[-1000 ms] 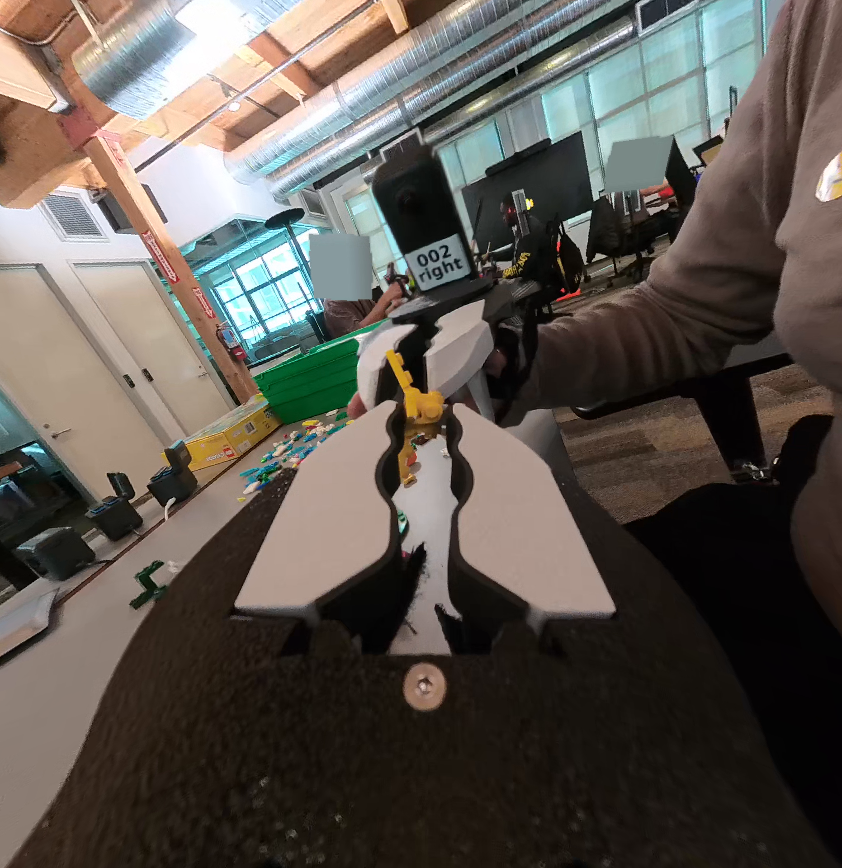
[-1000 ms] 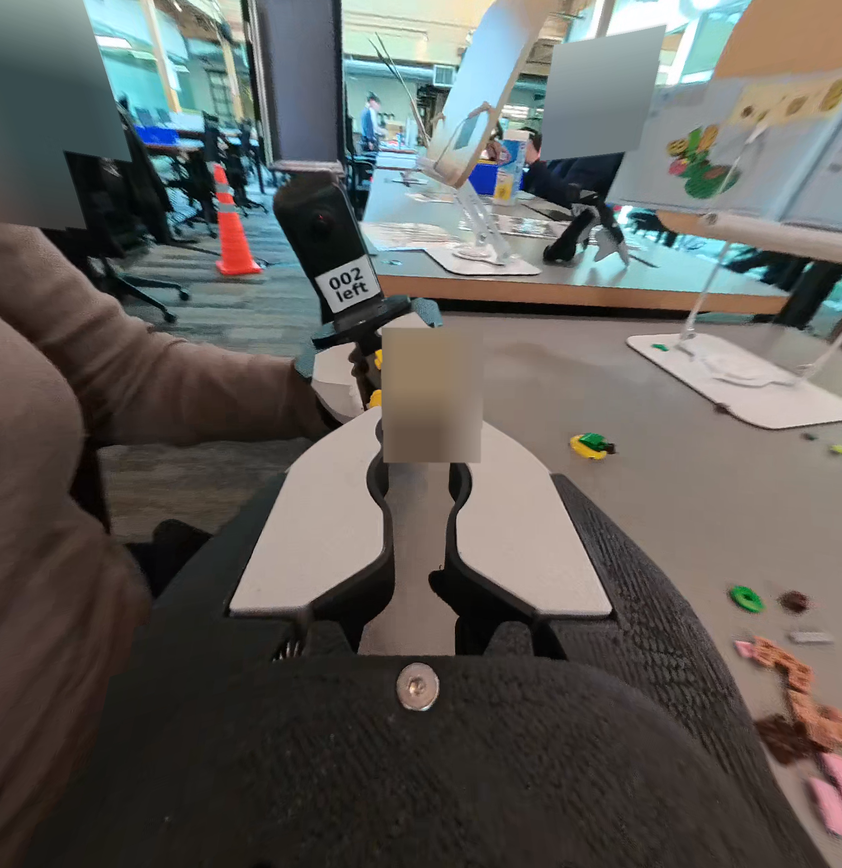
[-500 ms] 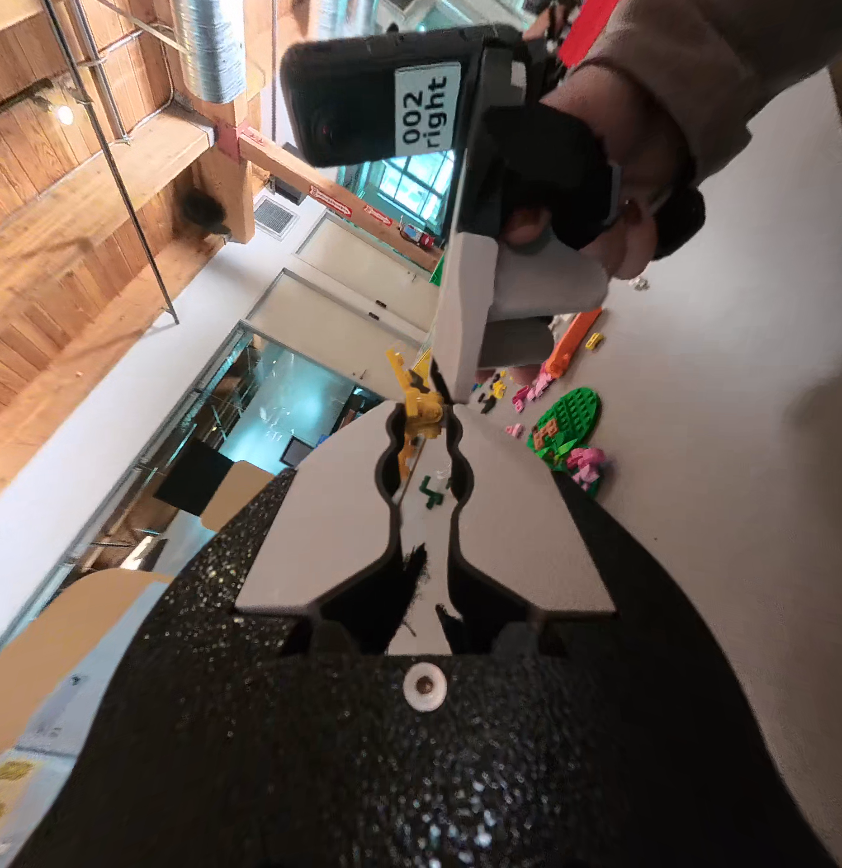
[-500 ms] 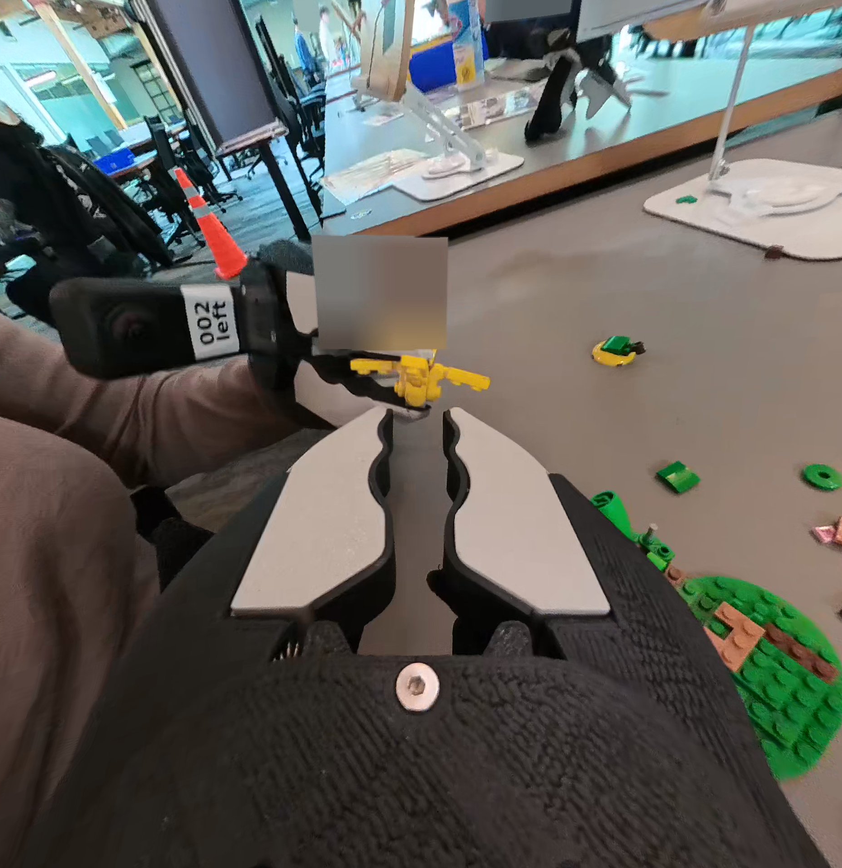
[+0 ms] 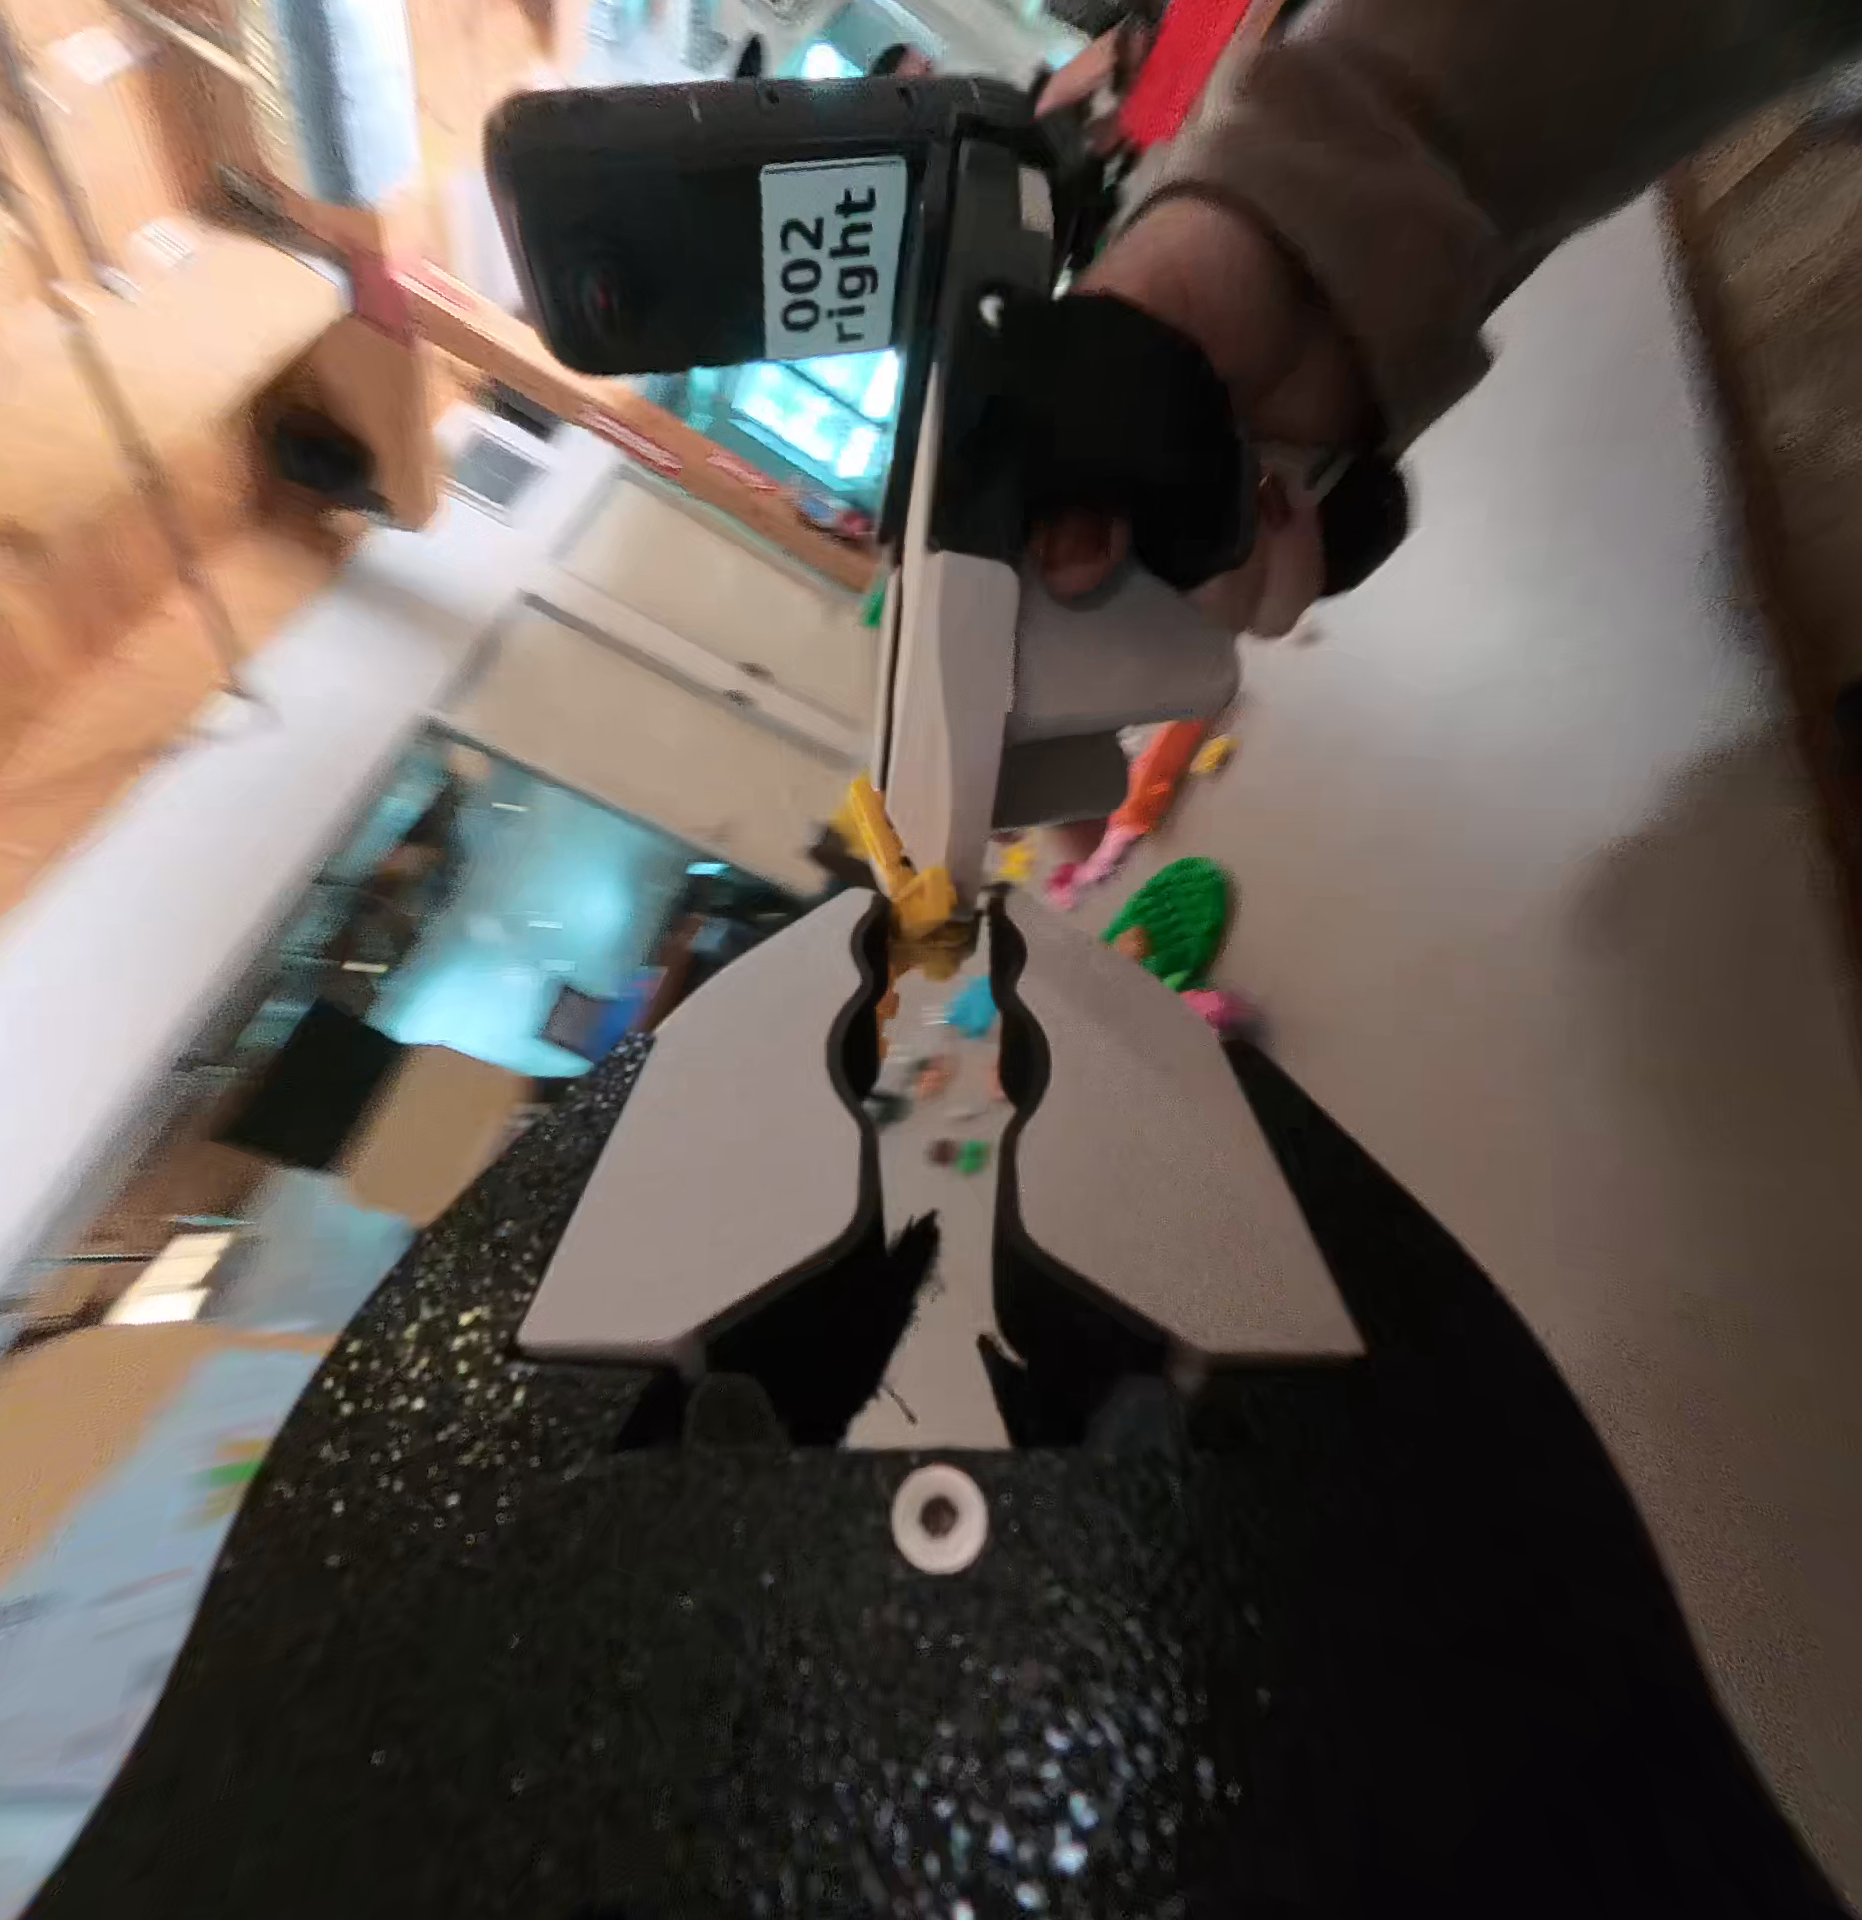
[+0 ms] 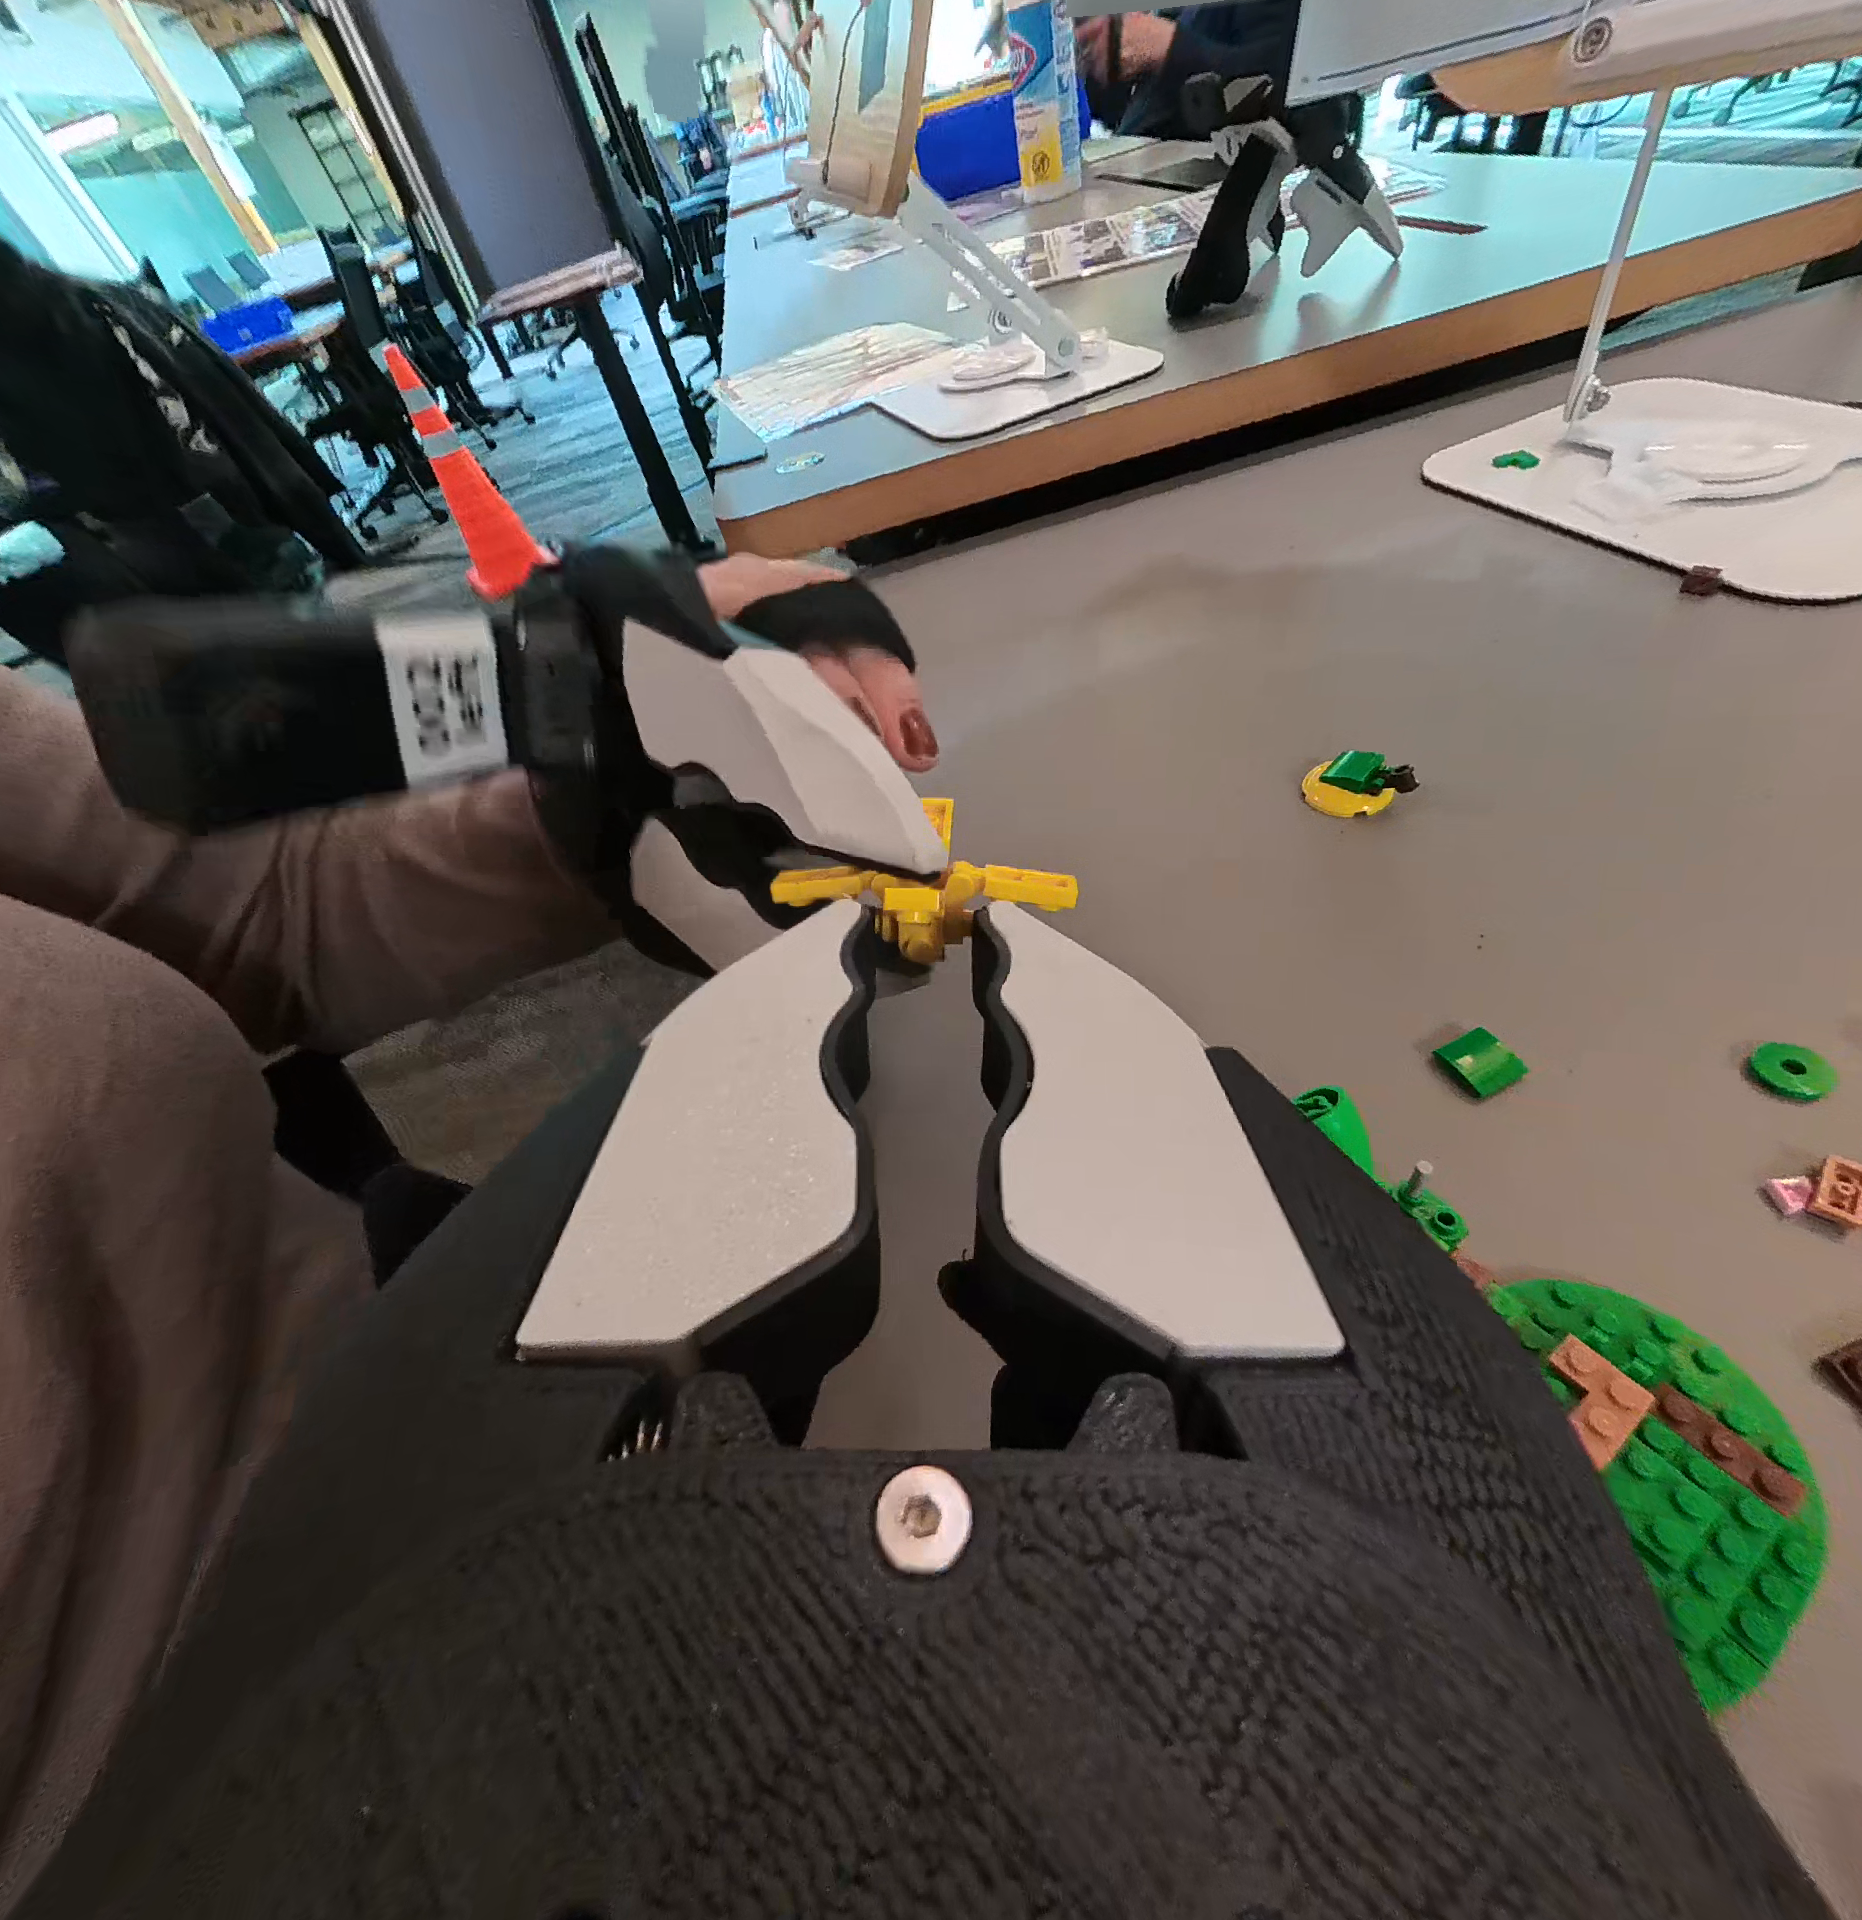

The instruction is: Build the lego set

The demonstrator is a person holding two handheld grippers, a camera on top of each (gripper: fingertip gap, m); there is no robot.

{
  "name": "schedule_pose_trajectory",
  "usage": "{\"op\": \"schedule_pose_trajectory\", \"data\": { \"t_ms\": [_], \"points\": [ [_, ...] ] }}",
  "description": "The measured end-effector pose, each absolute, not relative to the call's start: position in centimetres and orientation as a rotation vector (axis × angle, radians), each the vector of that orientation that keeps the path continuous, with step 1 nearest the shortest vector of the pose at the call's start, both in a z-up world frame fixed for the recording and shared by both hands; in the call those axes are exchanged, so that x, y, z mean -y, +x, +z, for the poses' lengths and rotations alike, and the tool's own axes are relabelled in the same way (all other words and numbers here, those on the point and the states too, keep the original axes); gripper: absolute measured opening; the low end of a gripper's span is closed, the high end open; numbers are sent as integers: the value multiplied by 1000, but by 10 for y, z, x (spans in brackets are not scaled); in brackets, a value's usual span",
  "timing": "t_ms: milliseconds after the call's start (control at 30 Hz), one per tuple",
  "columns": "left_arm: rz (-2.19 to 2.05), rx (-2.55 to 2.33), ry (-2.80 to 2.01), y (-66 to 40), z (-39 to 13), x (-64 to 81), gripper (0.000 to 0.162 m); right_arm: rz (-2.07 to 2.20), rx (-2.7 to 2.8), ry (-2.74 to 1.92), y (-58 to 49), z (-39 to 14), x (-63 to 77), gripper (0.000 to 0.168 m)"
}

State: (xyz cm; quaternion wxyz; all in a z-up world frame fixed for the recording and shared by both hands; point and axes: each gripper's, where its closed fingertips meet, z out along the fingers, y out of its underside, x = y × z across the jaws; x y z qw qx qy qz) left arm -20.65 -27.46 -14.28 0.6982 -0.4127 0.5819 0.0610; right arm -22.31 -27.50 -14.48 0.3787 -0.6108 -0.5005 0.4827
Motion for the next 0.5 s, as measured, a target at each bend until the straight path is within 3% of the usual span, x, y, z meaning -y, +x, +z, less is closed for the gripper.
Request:
{"op": "schedule_pose_trajectory", "data": {
  "t_ms": [367,500],
  "points": [
    [-689,-1150,-1302,-213,-140,285,65,1041,1414,-1326,-212,-139,272,15],
    [-759,-1116,-1312,-211,-135,286,61,959,1457,-1251,-207,-137,272,15]
  ]
}}
